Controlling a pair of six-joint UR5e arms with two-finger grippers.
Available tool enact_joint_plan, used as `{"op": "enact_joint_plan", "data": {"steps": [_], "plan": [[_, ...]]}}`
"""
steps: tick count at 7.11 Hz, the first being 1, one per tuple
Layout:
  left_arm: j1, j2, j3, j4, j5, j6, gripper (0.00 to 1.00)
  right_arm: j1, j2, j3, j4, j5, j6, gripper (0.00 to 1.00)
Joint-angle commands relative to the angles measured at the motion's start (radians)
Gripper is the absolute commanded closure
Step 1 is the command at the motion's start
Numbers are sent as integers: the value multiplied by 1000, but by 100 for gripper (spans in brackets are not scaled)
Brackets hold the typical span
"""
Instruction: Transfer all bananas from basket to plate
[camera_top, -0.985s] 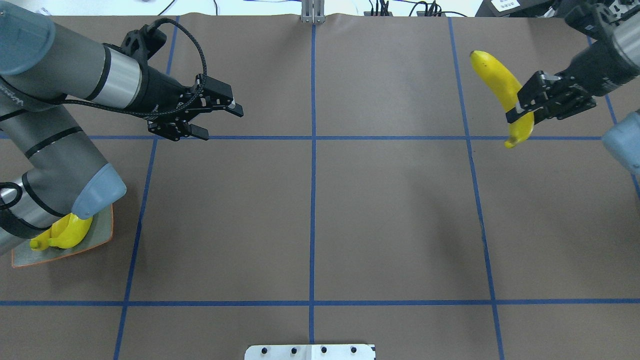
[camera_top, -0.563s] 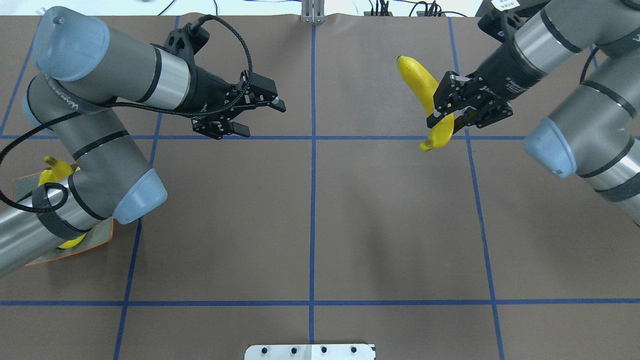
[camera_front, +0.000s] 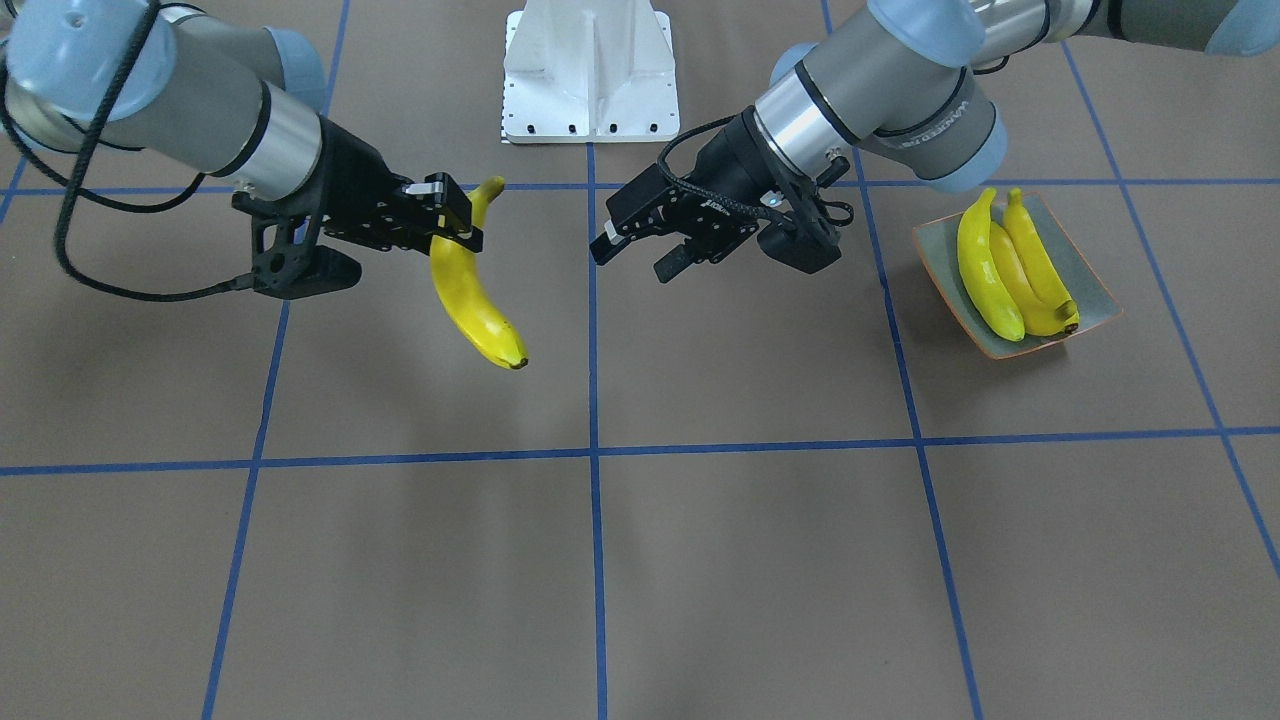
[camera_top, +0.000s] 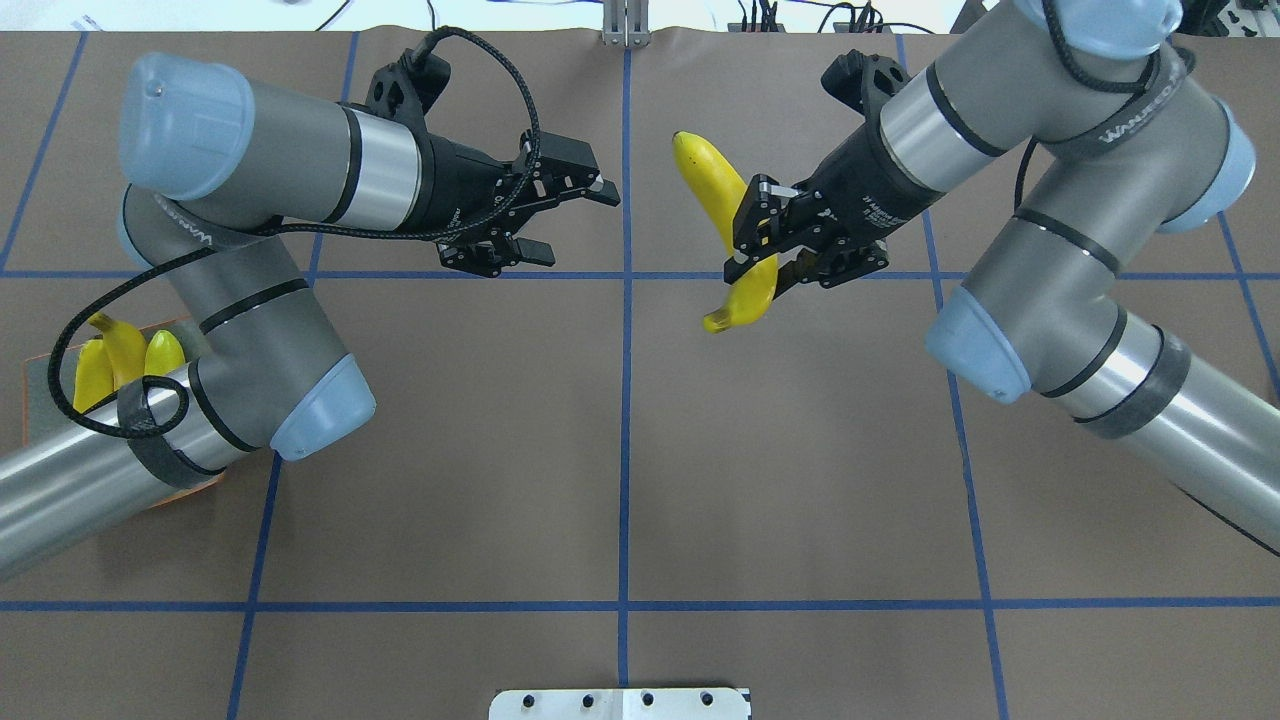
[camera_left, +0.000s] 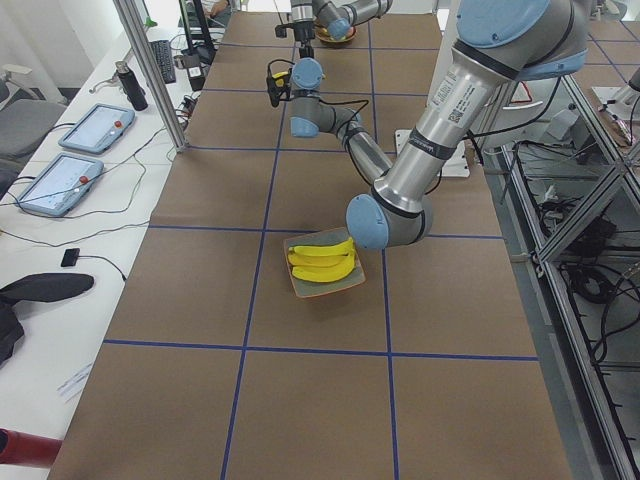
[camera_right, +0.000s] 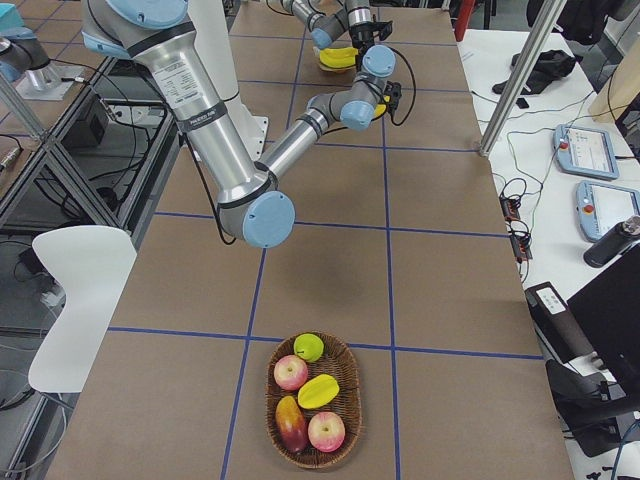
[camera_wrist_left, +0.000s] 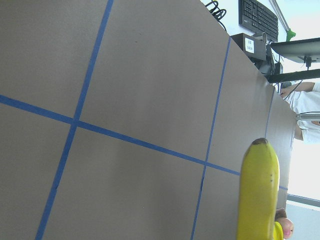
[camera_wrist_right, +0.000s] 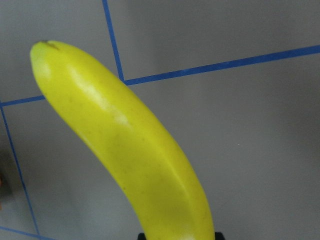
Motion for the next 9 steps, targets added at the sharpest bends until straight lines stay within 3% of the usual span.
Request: {"op": "enact_joint_plan", "data": {"steps": [1, 4, 5, 6, 9], "plan": [[2, -2, 1, -10, 5, -12, 1, -92, 4, -2, 185, -173, 199, 100], [2, -10, 4, -62, 54, -32, 1, -111, 4, -31, 358, -179, 426, 100], [2, -8, 27, -139, 55, -27, 2, -114, 4, -49, 401, -169, 449, 100], [2, -10, 65, -229, 80, -22, 2, -114, 7, -49, 408, -131, 450, 100], [22, -16, 90, -245, 83, 28, 3, -113, 30, -46, 415, -77, 453, 100]]}}
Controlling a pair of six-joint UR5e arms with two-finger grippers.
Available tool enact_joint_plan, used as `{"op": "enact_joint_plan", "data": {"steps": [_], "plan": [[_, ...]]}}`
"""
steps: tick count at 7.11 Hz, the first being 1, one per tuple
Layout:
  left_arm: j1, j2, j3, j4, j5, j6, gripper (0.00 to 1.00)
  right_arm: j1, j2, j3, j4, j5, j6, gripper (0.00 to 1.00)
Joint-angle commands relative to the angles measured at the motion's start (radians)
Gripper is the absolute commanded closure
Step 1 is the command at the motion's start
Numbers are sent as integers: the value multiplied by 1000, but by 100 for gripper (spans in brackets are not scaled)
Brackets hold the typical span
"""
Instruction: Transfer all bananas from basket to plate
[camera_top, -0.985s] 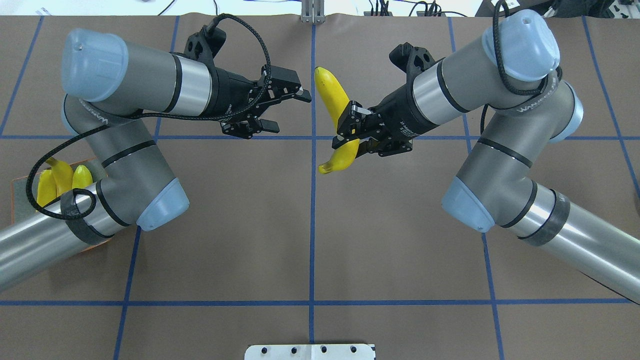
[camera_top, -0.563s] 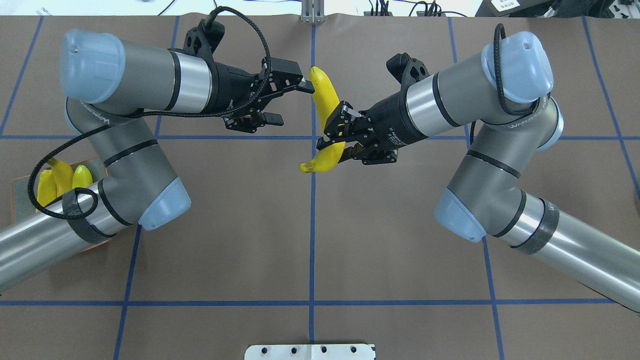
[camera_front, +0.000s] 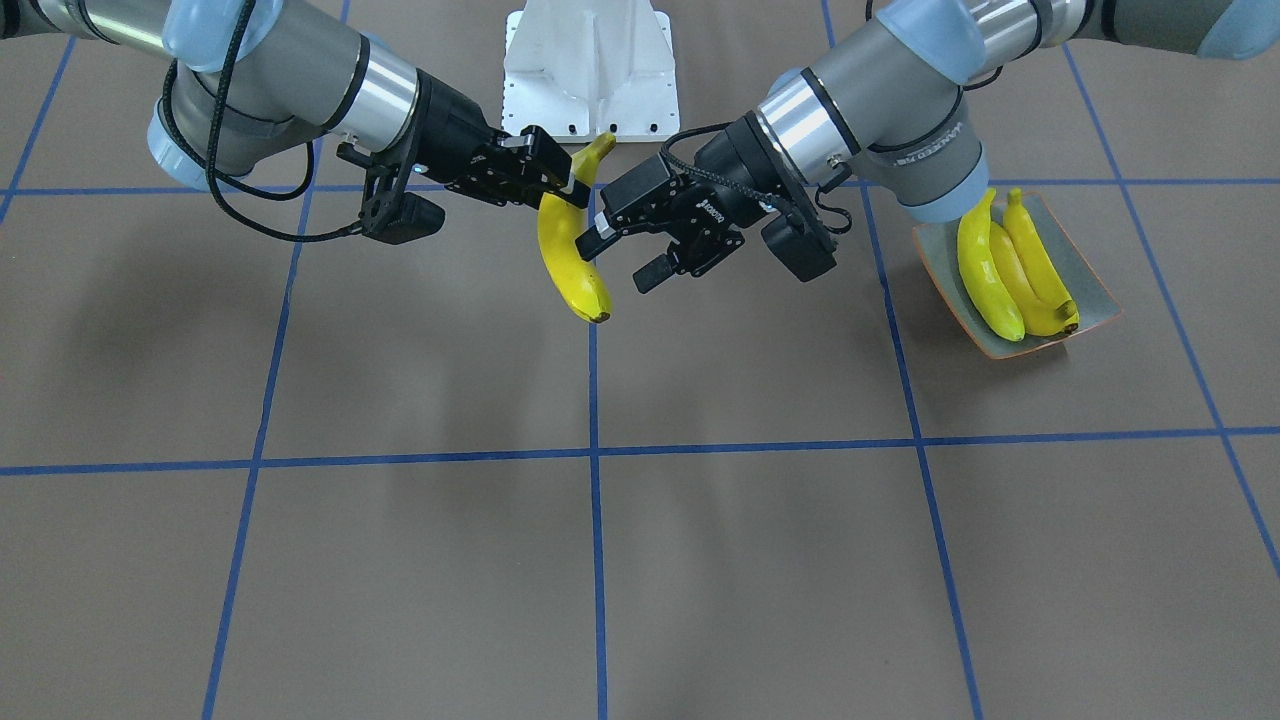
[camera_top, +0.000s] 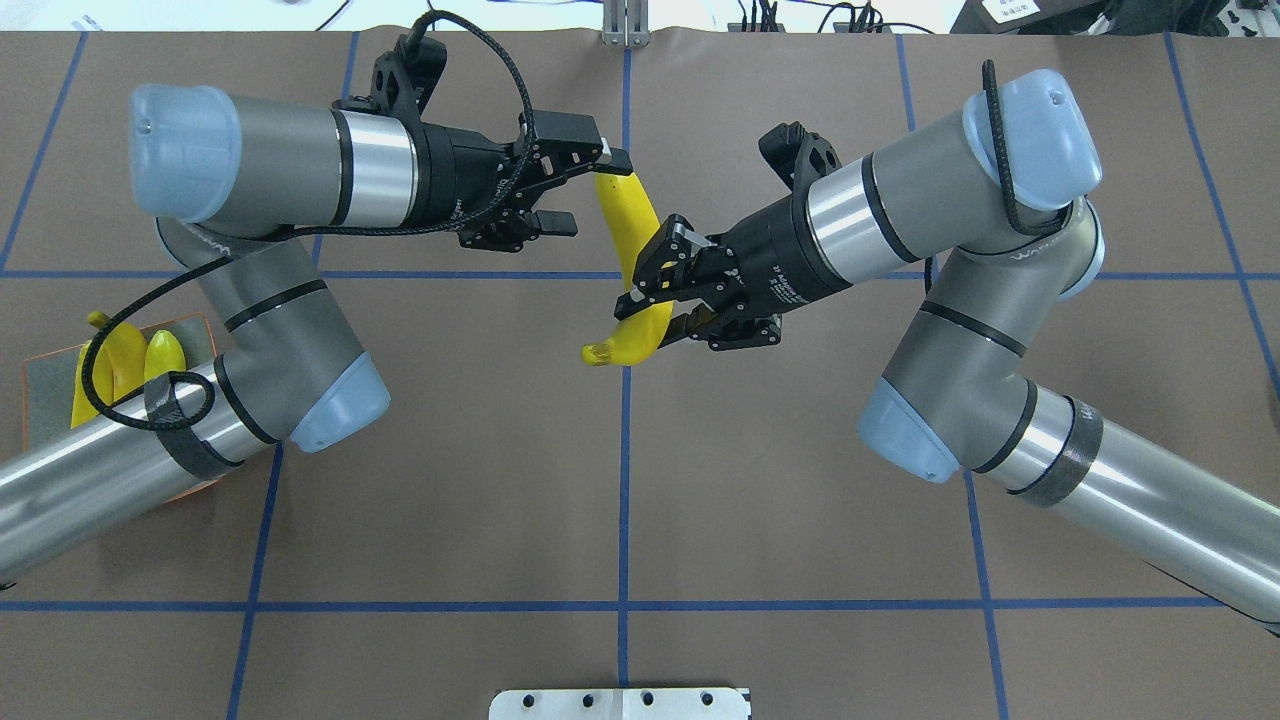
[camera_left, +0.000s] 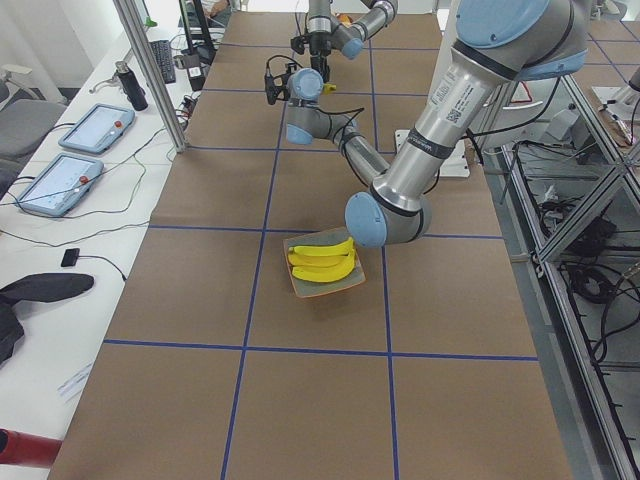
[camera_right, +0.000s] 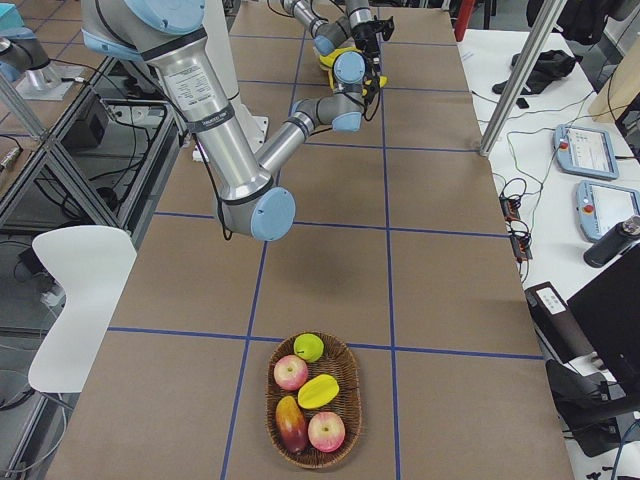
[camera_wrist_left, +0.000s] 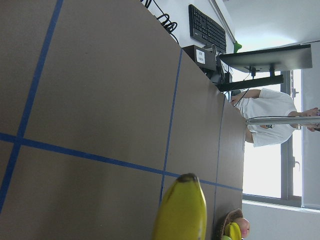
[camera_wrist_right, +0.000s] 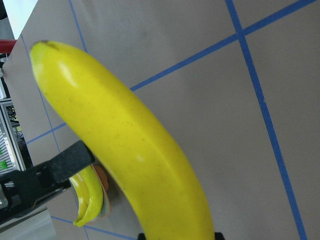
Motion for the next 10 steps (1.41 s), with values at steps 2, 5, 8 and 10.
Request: {"op": "enact_joint_plan", "data": {"steps": [2, 5, 8, 10], "plan": [[22, -5, 3, -3, 2, 24, 3, 0, 18, 1, 3, 16, 16, 100], [41, -5, -1, -2, 2, 15, 5, 0, 30, -2, 1, -10, 37, 100], [51, -4, -15, 2, 2, 12, 17, 0, 30, -5, 3, -22, 37, 100], [60, -4, -21, 3, 2, 12, 31, 0, 28, -5, 3, -28, 37, 100]]}}
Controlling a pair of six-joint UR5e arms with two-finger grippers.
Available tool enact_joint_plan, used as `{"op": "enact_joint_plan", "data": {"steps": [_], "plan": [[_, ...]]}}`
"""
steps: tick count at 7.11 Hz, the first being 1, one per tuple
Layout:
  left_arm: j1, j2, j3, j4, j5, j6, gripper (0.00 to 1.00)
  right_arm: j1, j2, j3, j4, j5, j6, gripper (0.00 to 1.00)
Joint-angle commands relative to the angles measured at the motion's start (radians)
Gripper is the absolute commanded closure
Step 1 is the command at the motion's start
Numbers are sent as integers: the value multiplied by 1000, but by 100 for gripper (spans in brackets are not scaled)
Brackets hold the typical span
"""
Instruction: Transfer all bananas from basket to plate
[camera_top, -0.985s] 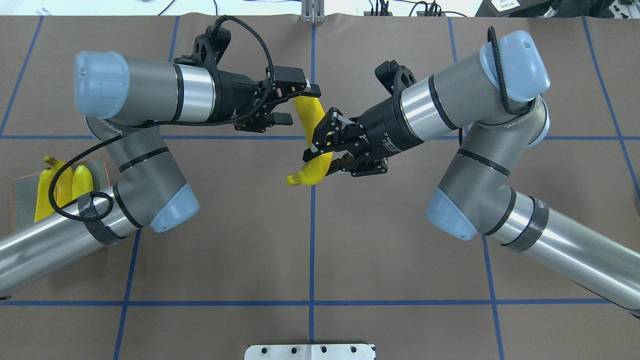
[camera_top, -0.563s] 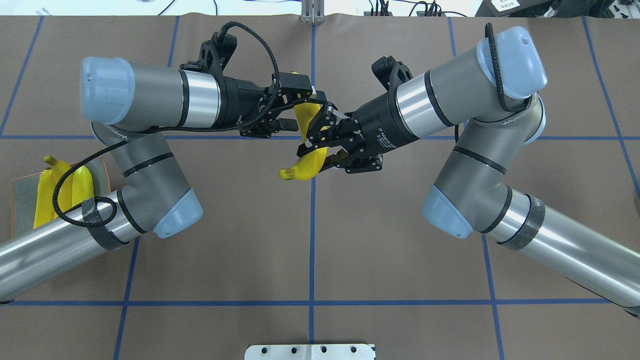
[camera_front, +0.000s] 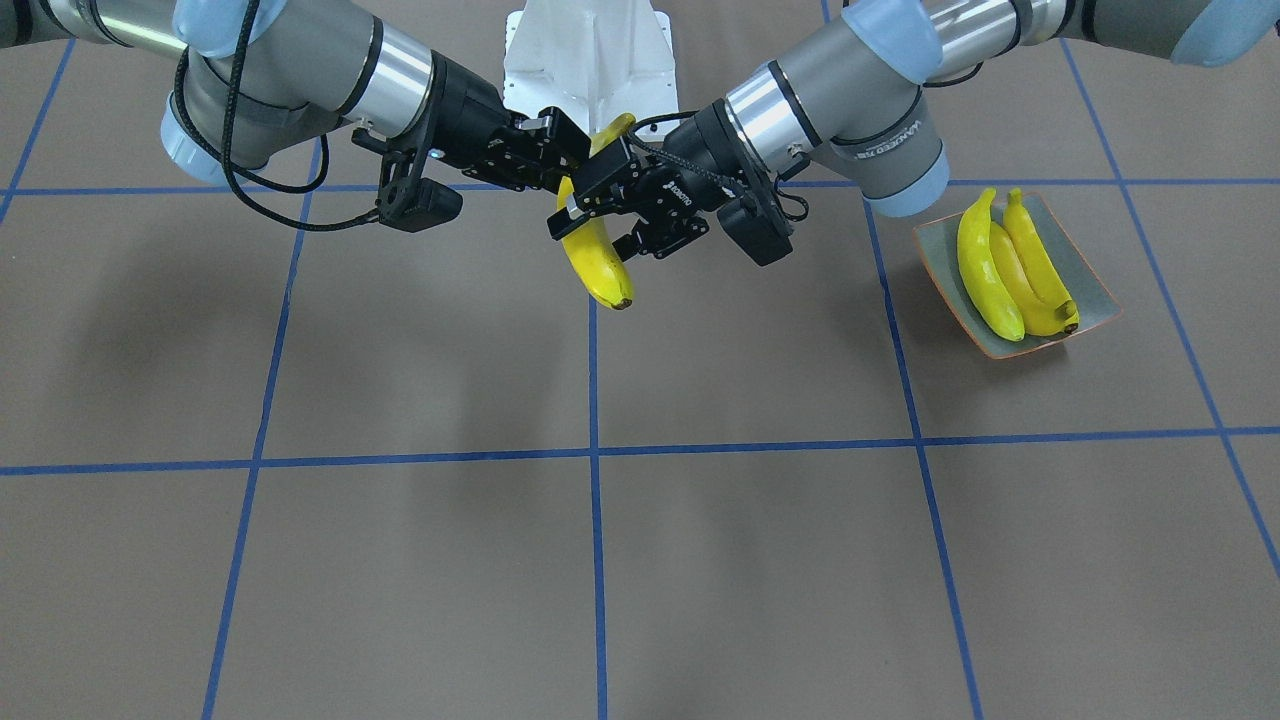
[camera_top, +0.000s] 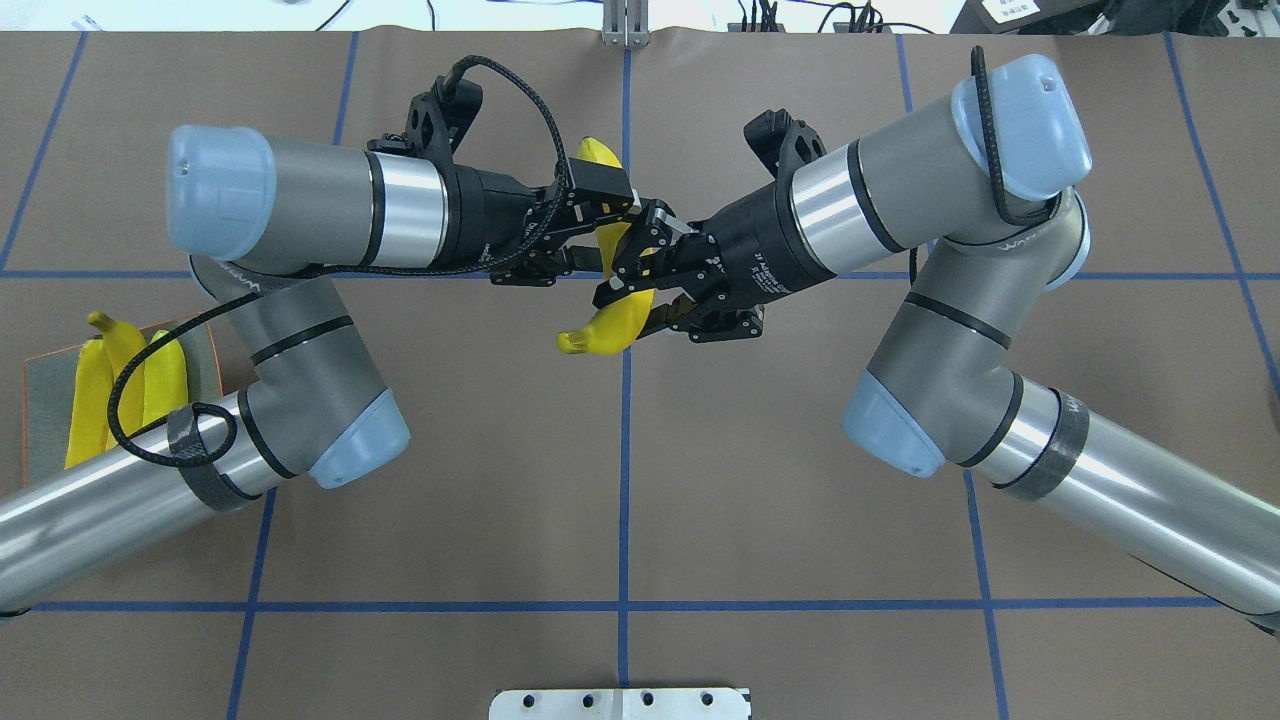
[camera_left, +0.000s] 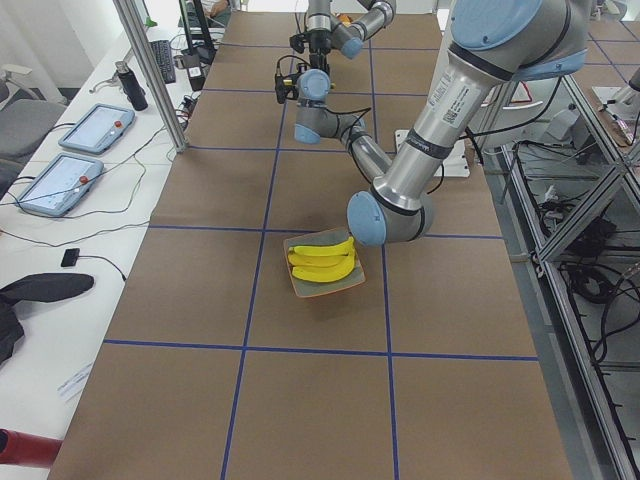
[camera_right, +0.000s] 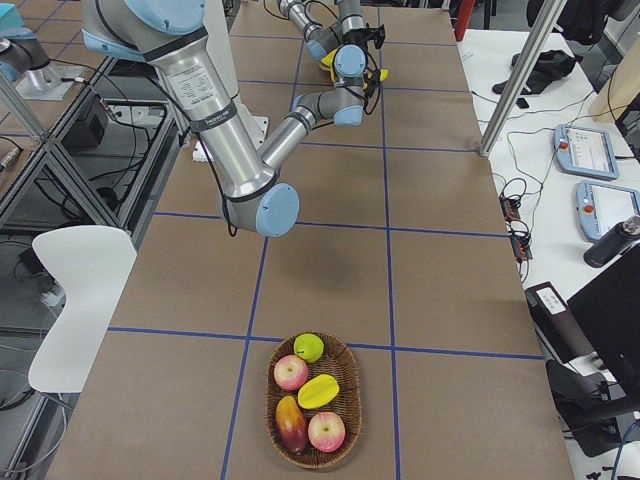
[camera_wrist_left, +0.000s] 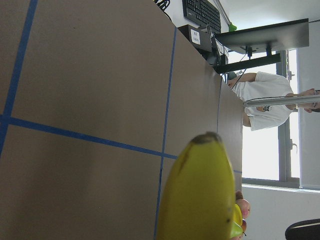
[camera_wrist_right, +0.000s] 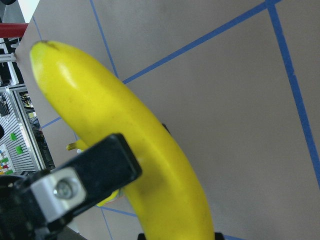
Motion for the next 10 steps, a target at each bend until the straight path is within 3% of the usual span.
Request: {"op": "enact_joint_plan", "data": {"steps": [1, 2, 3, 4, 5, 6, 7, 10], "plan": [[3, 2, -5, 3, 0, -1, 41, 0, 0, 0, 1, -5, 0, 100], [5, 3, -8, 1, 0, -1, 54, 0, -1, 0, 1, -8, 0, 100], [5, 3, -11, 3, -2, -2, 82, 0, -1, 0, 1, -7, 0, 100], [3, 6, -11, 1, 0, 1, 100, 0, -1, 1, 1, -8, 0, 100], [5, 8, -10, 3, -2, 1, 100, 0, -1, 1, 1, -7, 0, 100], [5, 8, -11, 4, -2, -1, 100, 0, -1, 3, 1, -7, -2, 72], [5, 8, -11, 6, 0, -1, 100, 0, -1, 6, 2, -8, -5, 1], [3, 11, -11, 7, 0, -1, 100, 6, -21, 38, 2, -5, -3, 0]]}}
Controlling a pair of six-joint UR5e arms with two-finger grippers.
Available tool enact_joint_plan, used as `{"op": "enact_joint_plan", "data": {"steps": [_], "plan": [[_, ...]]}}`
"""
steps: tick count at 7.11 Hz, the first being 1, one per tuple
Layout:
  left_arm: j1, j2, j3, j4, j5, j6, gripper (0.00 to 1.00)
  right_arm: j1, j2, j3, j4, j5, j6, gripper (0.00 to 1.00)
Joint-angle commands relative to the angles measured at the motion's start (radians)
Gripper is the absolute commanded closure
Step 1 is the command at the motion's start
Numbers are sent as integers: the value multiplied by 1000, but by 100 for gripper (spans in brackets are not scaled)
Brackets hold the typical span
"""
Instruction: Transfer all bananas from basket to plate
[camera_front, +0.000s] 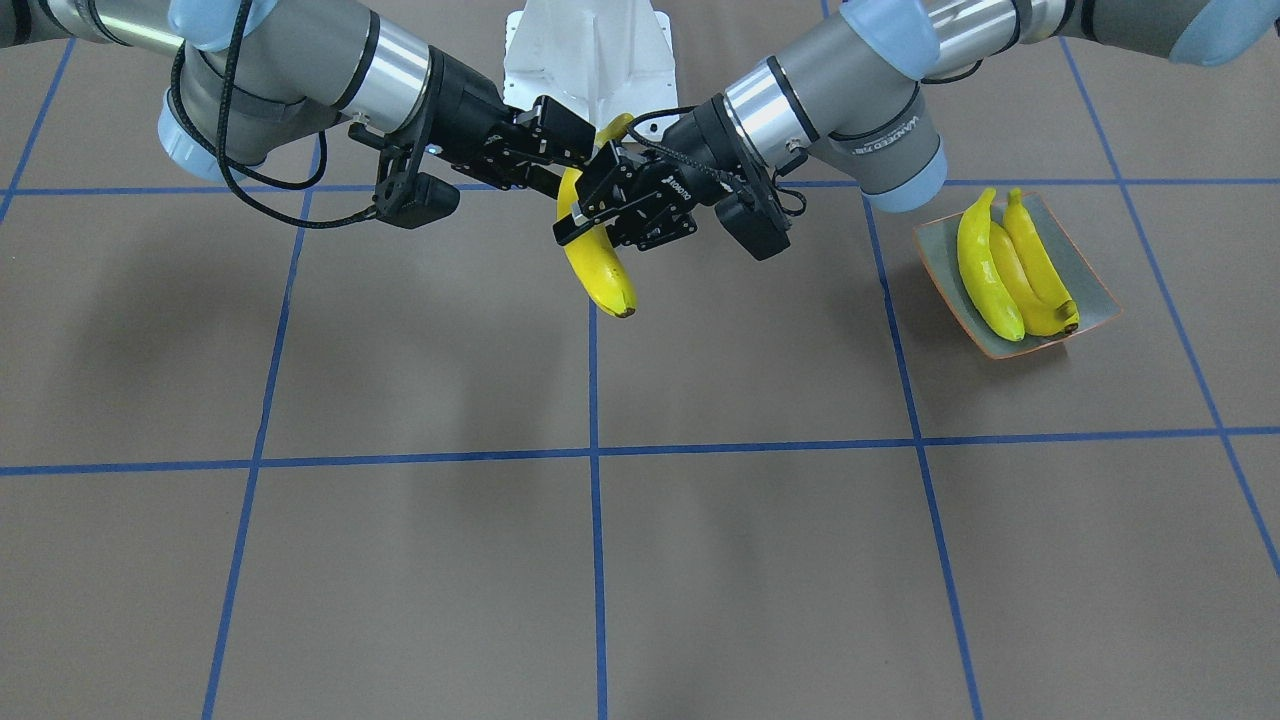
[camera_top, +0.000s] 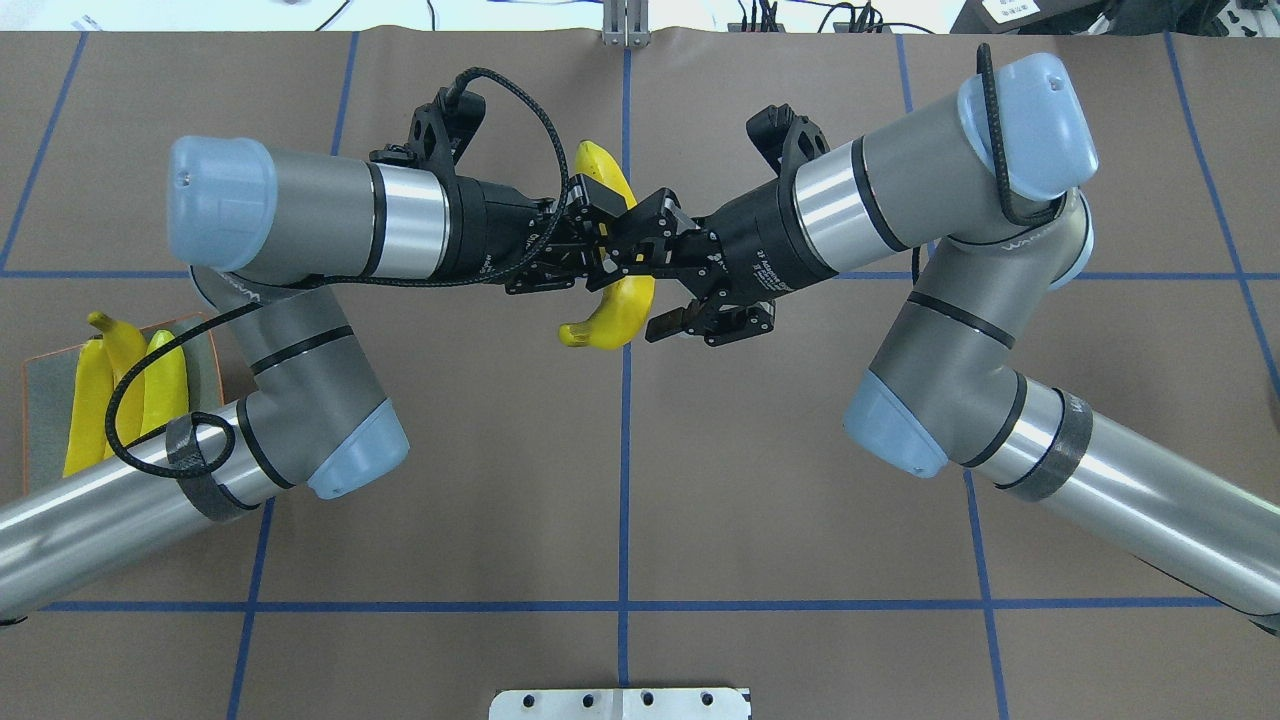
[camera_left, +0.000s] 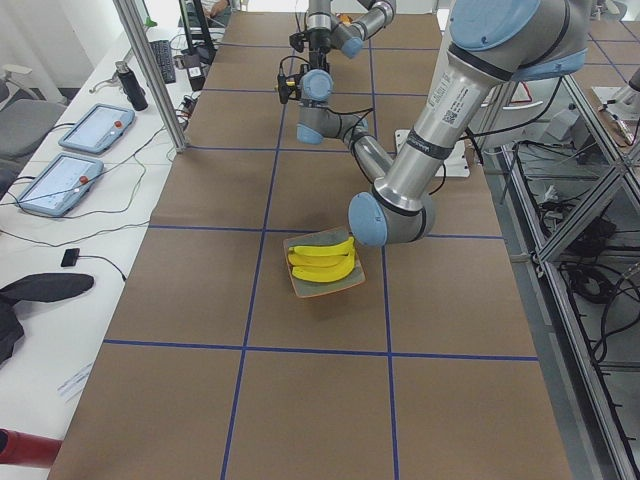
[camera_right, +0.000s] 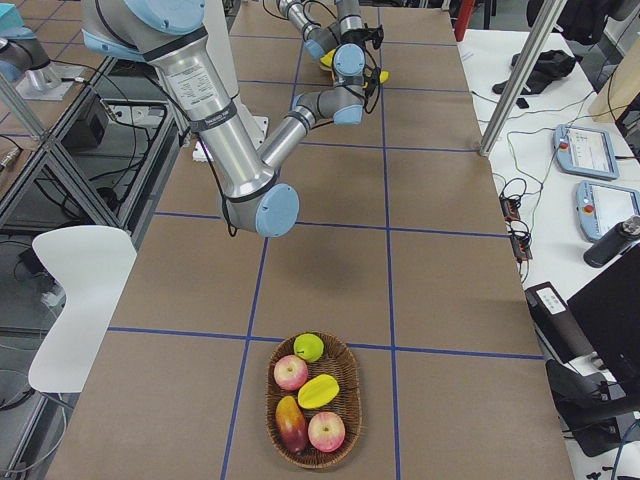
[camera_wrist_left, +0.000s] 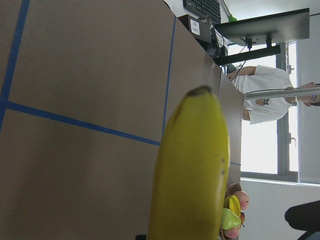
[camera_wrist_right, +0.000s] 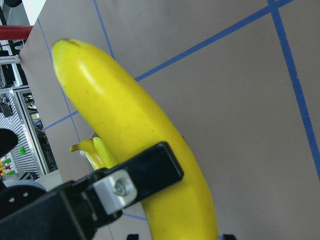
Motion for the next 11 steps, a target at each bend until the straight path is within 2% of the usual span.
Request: {"op": "enact_joint_plan", "data": {"steps": [1, 3, 5, 6, 7, 9, 11], "plan": [[-6, 8, -8, 1, -3, 3, 100, 8, -40, 40, 1, 3, 0, 0], [-38, 184, -113, -2, -53, 41, 100, 38, -114, 83, 2, 3, -3, 0], [-192, 330, -149, -2, -226, 66, 100, 109, -195, 102, -1, 3, -103, 0], [-284, 400, -150, -4, -342, 122, 100, 143, -267, 121, -1, 2, -195, 0], [-330, 510, -153, -2, -388, 217, 100, 169, -322, 126, -1, 2, -267, 0], [-343, 647, -153, 22, -388, 294, 100, 172, -355, 126, -1, -44, -308, 0], [-378, 758, -153, 114, -376, 496, 100, 169, -364, 122, -1, -92, -308, 0]]}}
